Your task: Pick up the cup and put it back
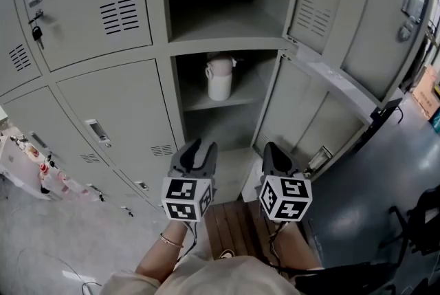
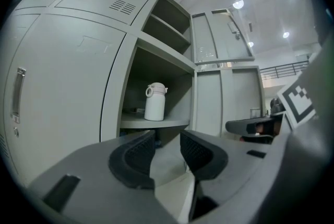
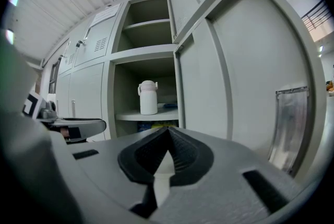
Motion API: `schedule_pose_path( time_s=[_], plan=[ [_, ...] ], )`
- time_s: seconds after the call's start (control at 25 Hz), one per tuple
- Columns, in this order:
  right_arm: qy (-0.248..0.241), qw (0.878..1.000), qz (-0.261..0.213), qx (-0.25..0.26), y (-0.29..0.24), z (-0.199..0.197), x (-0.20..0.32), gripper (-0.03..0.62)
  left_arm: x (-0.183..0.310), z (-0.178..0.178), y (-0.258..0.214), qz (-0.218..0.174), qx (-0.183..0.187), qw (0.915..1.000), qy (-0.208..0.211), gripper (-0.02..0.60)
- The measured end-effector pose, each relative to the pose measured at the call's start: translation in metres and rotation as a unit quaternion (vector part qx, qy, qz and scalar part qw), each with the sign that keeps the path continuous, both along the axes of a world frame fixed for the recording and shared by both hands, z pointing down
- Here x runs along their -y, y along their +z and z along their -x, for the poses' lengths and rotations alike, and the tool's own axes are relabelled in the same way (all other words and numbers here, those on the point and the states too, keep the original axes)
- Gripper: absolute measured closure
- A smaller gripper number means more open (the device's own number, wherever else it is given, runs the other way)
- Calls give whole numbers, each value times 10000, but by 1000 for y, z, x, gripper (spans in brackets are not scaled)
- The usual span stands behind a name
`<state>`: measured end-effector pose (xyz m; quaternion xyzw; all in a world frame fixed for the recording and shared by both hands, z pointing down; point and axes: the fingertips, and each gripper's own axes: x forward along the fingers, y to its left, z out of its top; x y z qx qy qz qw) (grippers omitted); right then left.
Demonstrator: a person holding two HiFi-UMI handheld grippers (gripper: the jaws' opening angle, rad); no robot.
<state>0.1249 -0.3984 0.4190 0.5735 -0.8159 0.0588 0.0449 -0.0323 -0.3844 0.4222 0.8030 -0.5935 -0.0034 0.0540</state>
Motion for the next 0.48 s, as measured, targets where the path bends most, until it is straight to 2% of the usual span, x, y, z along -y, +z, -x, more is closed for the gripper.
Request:
schedule_pose_path(
  time_s=[0.36,0.48],
  plan=[
    [-9,10000,-14,75,-1,0,-2,602,-4,-8,-3,45,208,9995,218,334],
    [30,10000,2,59,-1,-3,0,602,-3,-13,-4,27,164,9994,307,279]
  ],
)
